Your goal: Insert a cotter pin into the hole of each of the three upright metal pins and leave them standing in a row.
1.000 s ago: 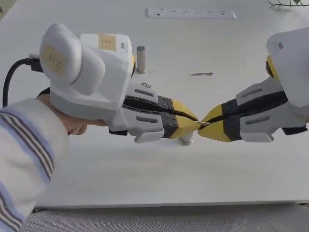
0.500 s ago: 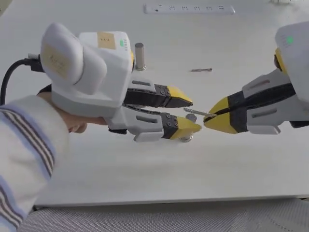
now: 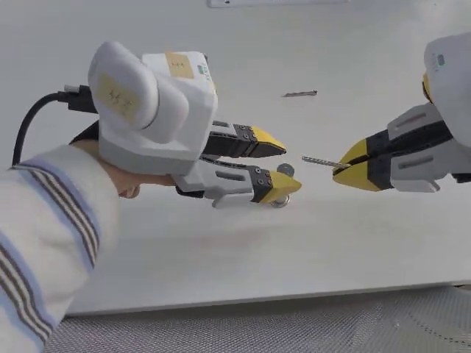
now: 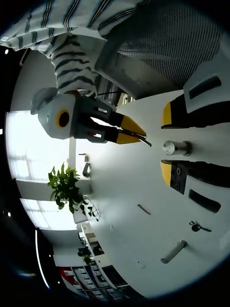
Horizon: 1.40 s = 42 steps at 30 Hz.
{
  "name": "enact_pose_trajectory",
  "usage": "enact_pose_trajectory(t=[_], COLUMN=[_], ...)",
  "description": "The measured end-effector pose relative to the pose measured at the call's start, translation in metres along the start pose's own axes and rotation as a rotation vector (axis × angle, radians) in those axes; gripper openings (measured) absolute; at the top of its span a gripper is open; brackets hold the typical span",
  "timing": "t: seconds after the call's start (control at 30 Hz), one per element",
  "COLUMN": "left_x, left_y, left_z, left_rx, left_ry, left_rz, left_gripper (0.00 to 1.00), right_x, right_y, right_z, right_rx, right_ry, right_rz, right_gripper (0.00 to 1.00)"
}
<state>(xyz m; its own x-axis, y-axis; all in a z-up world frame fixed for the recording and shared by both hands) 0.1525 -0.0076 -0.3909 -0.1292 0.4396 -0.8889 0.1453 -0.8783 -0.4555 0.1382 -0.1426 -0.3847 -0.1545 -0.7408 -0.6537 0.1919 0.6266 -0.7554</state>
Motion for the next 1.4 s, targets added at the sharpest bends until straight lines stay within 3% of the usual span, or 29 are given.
enact_pose_trajectory(t=[0.2, 0.4, 0.67, 0.73, 0.97, 1.2, 1.4], left_x=[0.006, 0.010, 0.008, 0.008, 0.007, 0.006, 0.006], left_y=[0.004, 0.006, 0.006, 0.006, 0.007, 0.007, 0.007], left_z=[-0.002, -0.005, -0.005, -0.005, -0.006, -0.005, -0.004], left_rx=[-0.002, -0.009, -0.011, -0.010, 0.001, 0.001, 0.001], left_ry=[-0.007, -0.014, -0.023, -0.018, -0.001, 0.004, 0.013], left_rz=[-0.038, -0.073, -0.094, -0.100, -0.121, -0.127, -0.129], left_gripper=[0.13, 0.11, 0.10, 0.10, 0.10, 0.10, 0.10], right_x=[0.013, 0.020, 0.016, 0.015, 0.011, 0.011, 0.006], right_y=[0.005, 0.012, 0.017, 0.017, 0.018, 0.019, 0.019], right_z=[0.006, 0.011, 0.013, 0.013, 0.014, 0.013, 0.011], right_rx=[-0.014, -0.036, -0.061, -0.059, -0.049, -0.055, -0.060], right_ry=[0.007, -0.015, -0.066, -0.113, -0.147, -0.165, -0.154], right_rz=[-0.015, -0.023, -0.021, -0.036, -0.050, -0.067, -0.048], right_gripper=[0.00, 0.00, 0.00, 0.00, 0.00, 0.00, 0.00])
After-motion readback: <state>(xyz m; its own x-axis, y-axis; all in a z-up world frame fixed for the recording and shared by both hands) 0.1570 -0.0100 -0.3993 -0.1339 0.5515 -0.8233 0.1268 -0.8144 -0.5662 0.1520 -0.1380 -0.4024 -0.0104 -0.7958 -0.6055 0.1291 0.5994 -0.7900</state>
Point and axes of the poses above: the centre of the closed fingertips' face, and the gripper's own axes: y roughly forward along the fingers, z roughly to its right, x roughly out of its underside, the point moved 7 cm from there along -y, roughly backward along the fingers, and after that the axes turned 1 degree about z, right-handed, at the moved point
